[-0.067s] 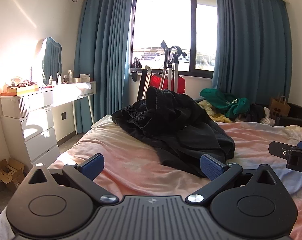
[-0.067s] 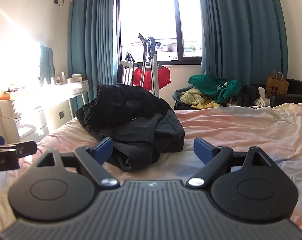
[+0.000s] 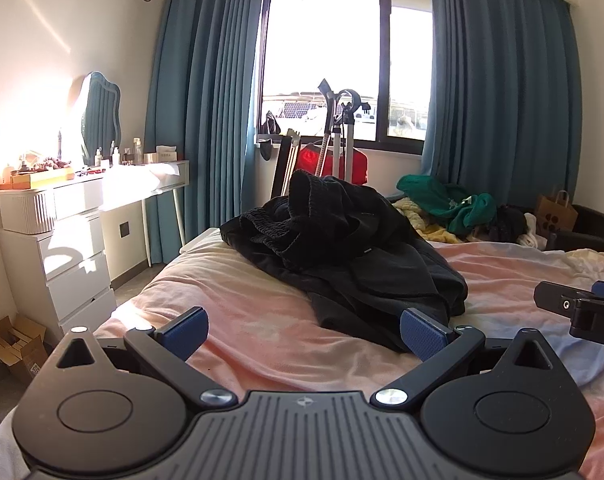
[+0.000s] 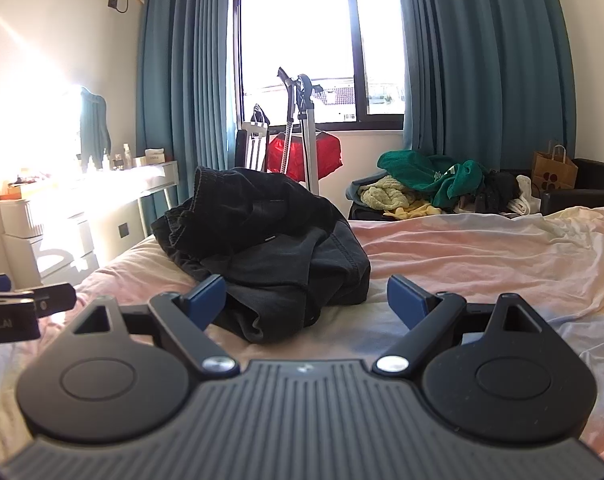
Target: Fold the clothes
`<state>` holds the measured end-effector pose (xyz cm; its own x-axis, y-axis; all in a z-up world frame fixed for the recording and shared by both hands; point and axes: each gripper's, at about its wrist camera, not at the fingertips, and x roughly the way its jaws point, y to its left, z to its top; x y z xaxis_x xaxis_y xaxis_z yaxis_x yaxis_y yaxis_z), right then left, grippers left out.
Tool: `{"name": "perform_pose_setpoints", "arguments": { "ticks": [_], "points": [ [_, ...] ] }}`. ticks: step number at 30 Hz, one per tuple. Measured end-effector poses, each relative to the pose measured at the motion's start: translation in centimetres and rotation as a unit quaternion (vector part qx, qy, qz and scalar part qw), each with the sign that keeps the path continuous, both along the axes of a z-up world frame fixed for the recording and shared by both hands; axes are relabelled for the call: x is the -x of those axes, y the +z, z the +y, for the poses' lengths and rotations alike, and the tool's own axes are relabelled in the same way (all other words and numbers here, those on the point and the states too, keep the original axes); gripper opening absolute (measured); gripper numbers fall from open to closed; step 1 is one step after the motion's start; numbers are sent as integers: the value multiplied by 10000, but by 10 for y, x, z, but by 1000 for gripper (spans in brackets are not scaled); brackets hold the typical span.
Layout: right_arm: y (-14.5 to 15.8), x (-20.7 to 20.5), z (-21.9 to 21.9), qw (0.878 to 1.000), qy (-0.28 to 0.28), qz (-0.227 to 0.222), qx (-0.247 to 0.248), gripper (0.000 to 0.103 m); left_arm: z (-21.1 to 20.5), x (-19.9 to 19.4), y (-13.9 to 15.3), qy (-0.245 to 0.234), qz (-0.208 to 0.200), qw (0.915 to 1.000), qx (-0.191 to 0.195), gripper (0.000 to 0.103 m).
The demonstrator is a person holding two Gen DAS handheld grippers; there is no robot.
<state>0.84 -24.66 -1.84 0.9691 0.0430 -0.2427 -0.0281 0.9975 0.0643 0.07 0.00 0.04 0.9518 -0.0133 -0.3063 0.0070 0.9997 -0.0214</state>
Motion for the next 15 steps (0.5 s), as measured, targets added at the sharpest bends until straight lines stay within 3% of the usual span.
{"name": "perform_pose_setpoints", "arguments": {
  "ticks": [15],
  "points": [
    [0,0,0,10000,-25,6,-17,89,-3,0,1,-38,75,9999,-108,103]
  ]
}}
